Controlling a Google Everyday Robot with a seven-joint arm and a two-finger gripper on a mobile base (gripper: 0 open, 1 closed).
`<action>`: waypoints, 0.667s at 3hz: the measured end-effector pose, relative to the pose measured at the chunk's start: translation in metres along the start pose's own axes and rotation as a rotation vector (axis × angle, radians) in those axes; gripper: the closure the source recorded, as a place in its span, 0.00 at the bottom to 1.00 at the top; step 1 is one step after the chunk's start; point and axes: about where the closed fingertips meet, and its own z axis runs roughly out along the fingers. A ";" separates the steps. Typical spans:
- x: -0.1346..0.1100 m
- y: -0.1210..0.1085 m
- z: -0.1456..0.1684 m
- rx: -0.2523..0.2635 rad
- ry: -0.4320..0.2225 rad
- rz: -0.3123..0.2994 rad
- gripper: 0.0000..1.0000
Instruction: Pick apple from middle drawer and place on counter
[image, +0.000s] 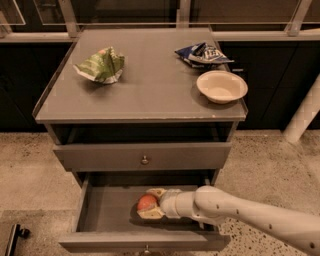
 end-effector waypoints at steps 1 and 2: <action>-0.021 0.015 -0.053 -0.051 -0.029 -0.032 1.00; -0.049 0.025 -0.107 -0.040 -0.039 -0.084 1.00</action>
Offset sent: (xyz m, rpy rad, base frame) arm -0.0655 -0.0792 0.1611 0.0043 -0.1337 0.0918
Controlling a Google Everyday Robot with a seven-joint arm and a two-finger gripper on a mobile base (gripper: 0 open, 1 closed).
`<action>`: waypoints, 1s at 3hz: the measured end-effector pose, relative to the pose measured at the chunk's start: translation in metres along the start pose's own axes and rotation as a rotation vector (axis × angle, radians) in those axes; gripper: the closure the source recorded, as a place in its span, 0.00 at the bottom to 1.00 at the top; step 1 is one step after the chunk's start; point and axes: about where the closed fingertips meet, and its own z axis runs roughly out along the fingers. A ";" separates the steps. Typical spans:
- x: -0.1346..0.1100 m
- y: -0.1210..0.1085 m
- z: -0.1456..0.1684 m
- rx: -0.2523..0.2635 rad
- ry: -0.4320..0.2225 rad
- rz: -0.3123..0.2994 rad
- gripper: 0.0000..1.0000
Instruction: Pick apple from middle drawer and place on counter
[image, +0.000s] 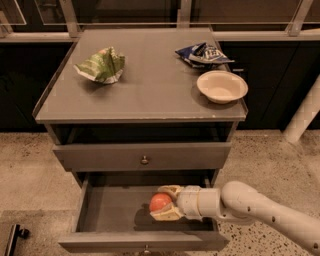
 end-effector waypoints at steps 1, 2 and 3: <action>0.000 0.000 0.000 0.000 0.000 0.000 1.00; -0.032 0.006 -0.022 0.001 -0.008 -0.075 1.00; -0.091 0.027 -0.054 0.004 0.012 -0.194 1.00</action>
Offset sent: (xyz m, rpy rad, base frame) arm -0.0170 -0.0092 0.1086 -0.0425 -0.1838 0.0888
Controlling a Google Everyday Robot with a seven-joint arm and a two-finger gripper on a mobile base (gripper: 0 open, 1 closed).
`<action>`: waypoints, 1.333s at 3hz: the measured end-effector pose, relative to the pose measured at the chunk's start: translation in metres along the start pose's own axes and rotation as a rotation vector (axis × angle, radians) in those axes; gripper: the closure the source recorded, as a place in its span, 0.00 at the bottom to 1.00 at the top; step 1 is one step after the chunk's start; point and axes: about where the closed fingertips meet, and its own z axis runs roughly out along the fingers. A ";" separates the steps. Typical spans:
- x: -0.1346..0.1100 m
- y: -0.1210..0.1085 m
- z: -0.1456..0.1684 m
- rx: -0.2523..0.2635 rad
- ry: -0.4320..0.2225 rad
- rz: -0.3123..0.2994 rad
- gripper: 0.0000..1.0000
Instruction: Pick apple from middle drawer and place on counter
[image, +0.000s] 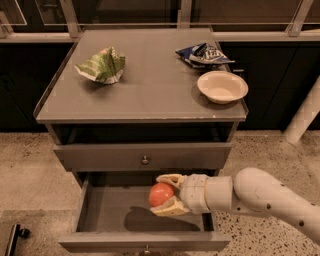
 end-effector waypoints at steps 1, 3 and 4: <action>-0.064 0.002 -0.028 0.003 0.032 -0.126 1.00; -0.126 0.001 -0.047 -0.011 0.065 -0.245 1.00; -0.129 0.006 -0.040 -0.035 0.052 -0.257 1.00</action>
Offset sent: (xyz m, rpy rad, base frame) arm -0.0188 0.0395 0.1940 -0.1913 -0.2627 0.1741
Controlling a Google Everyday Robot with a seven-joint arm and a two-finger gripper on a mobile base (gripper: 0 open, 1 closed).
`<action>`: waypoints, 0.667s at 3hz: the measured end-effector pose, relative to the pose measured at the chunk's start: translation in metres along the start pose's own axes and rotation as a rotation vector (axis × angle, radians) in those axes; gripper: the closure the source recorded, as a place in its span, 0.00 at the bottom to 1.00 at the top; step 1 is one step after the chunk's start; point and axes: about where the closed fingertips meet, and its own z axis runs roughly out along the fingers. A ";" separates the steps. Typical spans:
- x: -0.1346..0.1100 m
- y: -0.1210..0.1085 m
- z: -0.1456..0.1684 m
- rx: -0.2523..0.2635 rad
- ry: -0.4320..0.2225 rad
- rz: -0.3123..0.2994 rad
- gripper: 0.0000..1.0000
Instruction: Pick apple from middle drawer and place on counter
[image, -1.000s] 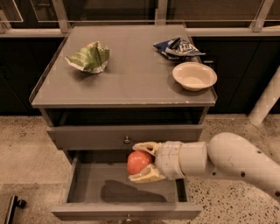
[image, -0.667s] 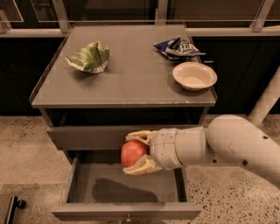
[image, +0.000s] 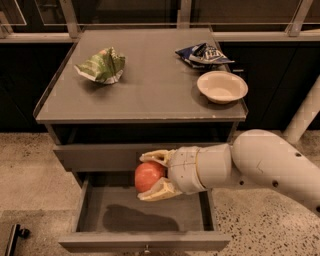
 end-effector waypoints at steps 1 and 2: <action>-0.010 -0.016 0.006 -0.050 -0.037 -0.065 1.00; -0.032 -0.050 0.006 -0.111 -0.076 -0.152 1.00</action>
Offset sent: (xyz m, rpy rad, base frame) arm 0.0796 0.0292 0.0849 0.0048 -0.1158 0.3347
